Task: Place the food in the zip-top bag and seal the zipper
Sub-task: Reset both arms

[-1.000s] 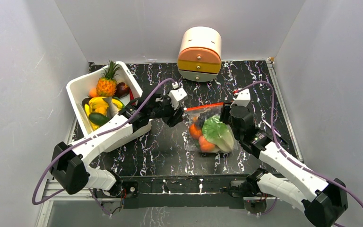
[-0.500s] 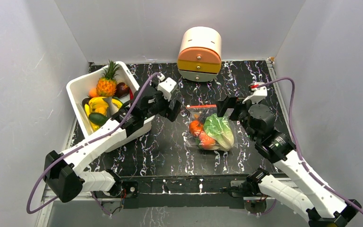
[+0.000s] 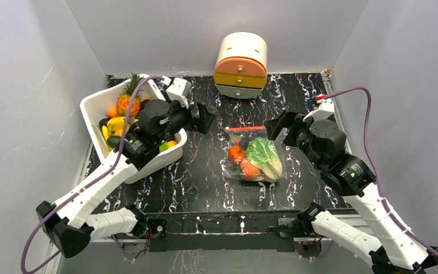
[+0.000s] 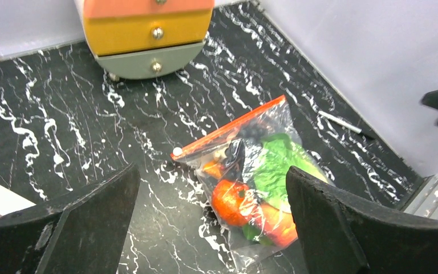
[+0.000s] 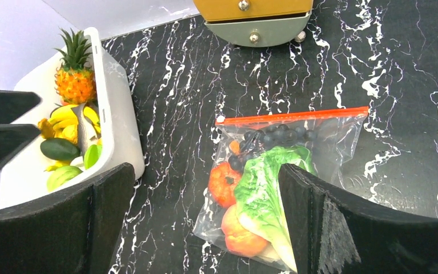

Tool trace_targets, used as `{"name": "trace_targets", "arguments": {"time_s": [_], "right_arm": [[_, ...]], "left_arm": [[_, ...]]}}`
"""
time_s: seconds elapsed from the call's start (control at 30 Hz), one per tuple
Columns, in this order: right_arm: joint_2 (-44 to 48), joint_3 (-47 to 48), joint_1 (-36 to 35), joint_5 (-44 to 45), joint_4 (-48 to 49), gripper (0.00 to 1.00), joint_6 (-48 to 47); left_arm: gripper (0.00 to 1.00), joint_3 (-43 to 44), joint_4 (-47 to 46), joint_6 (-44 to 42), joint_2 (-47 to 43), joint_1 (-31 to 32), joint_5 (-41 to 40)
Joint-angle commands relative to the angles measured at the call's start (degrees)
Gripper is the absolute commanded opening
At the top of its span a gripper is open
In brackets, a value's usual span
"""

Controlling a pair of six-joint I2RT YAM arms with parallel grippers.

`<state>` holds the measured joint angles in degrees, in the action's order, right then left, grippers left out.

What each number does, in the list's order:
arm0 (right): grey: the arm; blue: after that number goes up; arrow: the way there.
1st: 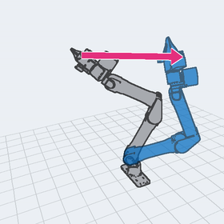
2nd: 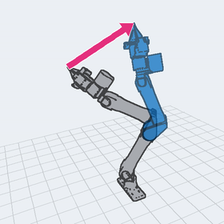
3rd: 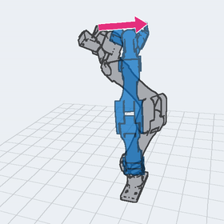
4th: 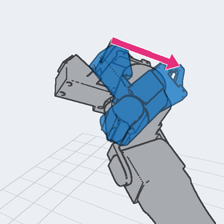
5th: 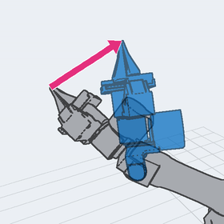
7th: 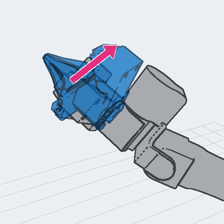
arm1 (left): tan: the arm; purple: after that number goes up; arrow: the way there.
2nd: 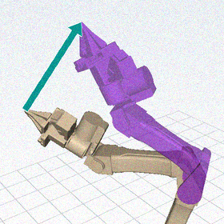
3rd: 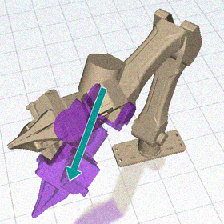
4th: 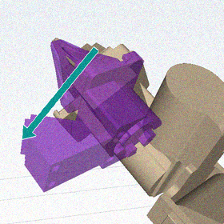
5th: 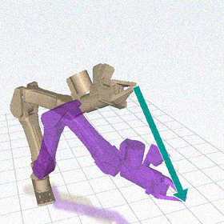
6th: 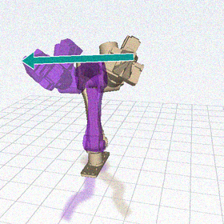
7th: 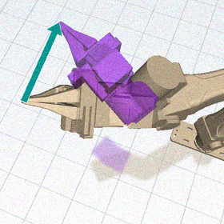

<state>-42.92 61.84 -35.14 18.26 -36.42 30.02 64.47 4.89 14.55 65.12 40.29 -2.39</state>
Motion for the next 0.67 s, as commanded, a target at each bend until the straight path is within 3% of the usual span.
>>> {"name": "trace_targets", "arguments": {"time_s": [0.0,0.3,0.63], "right_arm": [[1.52,1.61,0.07,-0.1,0.82,0.98,1.82],[4.74,-4.29,0.09,-0.75,3.83,0.98,3.73],[5.61,-2.81,0.08,0.77,1.53,0.98,2.55]], "left_arm": [[0.98,-0.15,-1.25,-0.23,-4.8,-0.13,-0.67],[0.98,-6.06,0.56,3.42,-5.83,-0.13,-1.0],[0.99,-4.19,1.43,4.14,-5.7,-0.15,-4.29]]}}
